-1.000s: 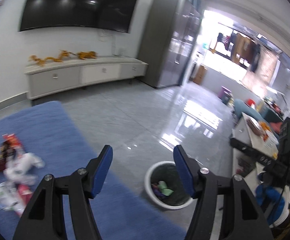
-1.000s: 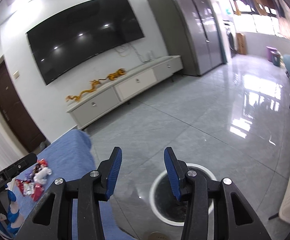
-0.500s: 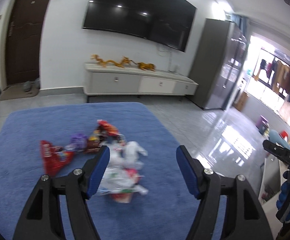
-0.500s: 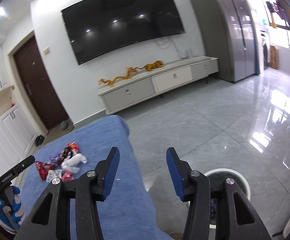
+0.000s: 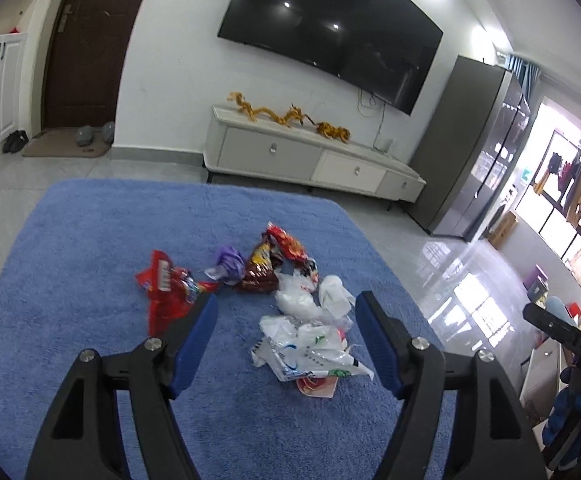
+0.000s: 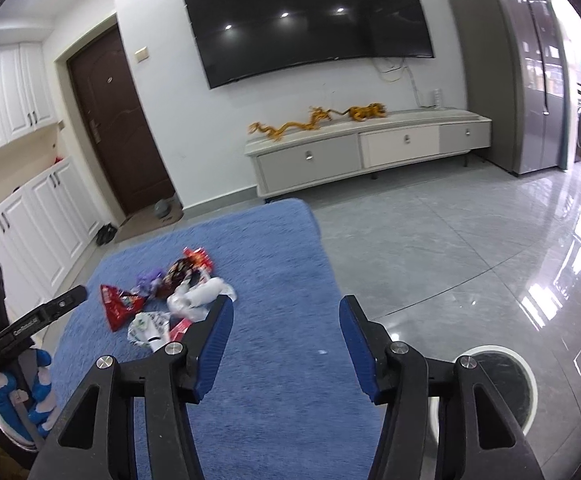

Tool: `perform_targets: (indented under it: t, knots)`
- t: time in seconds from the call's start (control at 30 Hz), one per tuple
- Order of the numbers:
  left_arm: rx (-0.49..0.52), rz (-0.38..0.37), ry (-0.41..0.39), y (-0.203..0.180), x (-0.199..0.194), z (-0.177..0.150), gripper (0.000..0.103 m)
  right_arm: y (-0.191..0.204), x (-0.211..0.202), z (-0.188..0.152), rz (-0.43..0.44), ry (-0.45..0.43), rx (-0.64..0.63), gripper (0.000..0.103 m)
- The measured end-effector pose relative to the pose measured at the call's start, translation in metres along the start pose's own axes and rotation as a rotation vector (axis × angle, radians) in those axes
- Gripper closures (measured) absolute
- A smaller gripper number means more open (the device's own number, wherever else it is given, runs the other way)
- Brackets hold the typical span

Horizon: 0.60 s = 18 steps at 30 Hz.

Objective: Collect trash
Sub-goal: 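Grasp the white plastic bag with the left tool while the right tool grasps the pink paper cup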

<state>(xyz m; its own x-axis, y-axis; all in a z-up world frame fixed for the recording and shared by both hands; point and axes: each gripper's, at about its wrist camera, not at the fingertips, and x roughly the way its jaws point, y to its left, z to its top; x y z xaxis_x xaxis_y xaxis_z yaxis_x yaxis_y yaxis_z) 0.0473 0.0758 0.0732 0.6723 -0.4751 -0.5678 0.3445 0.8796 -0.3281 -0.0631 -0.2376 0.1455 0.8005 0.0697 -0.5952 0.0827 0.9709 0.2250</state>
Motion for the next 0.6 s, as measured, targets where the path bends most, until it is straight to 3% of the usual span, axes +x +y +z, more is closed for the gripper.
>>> perform_targets:
  t: [0.17, 0.33, 0.57, 0.6]
  knots:
    - [0.012, -0.028, 0.089, -0.016, 0.041, -0.011, 0.033, 0.014, 0.024, -0.004, 0.023, 0.05, -0.027, 0.049]
    - [0.003, -0.009, 0.155, -0.016, 0.074, -0.022, 0.033, 0.024, 0.048, -0.008, 0.052, 0.1, -0.042, 0.049]
    - [-0.067, 0.018, 0.181, 0.015, 0.081, -0.028, 0.034, 0.048, 0.085, -0.013, 0.137, 0.169, -0.056, 0.048]
    - [-0.07, 0.019, 0.178, 0.018, 0.079, -0.028, 0.038, 0.051, 0.09, -0.014, 0.149, 0.178, -0.056, 0.048]
